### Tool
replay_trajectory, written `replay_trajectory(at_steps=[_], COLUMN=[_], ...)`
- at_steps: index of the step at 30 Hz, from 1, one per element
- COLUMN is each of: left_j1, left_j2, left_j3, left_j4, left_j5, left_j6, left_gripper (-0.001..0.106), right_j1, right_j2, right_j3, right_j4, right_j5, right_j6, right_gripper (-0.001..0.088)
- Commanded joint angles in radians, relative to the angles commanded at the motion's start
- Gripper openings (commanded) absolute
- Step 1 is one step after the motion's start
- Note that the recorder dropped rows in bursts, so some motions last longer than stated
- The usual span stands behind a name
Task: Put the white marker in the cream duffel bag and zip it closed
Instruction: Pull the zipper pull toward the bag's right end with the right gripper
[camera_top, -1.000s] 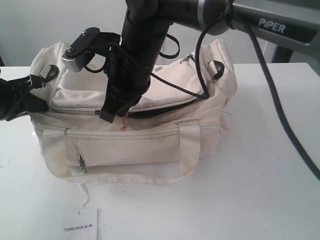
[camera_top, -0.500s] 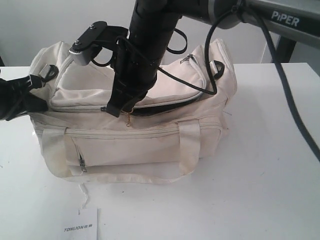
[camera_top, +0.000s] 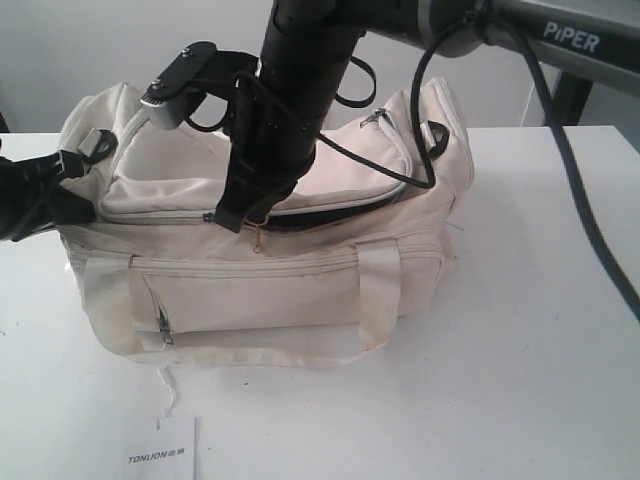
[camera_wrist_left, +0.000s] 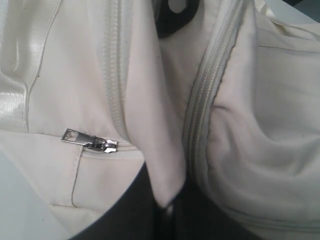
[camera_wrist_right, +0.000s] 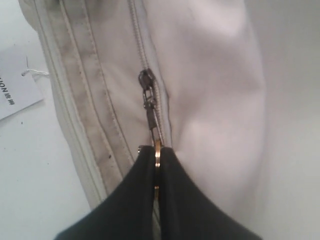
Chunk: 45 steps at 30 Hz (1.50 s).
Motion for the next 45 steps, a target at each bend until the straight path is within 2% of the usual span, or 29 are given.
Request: replay_trajectory(at_steps=[13, 17, 27, 45], left_j1=[0.0, 0.0, 0.0, 0.0], left_j2=[0.0, 0.0, 0.0, 0.0], left_j3=[0.0, 0.0, 0.0, 0.0], left_j4=[0.0, 0.0, 0.0, 0.0], left_j5=[-0.006, -0.008, -0.015, -0.02], left_j6=[0.0, 0.0, 0.0, 0.005], left_gripper=[0.0, 0.0, 0.0, 0.0], right_j1=[-0.006, -0.006, -0.056, -0.056], right_j2=[-0.008, -0.029, -0.057, -0.076], right_j3=[0.006, 0.083, 0.083, 0.121], right_j4=[0.011, 0.003, 0.007, 0.0], right_j5=[0.0, 0.0, 0.0, 0.0], right_j6=[0.022, 0.018, 0.018, 0.018], right_gripper=[0.0, 0.0, 0.0, 0.0])
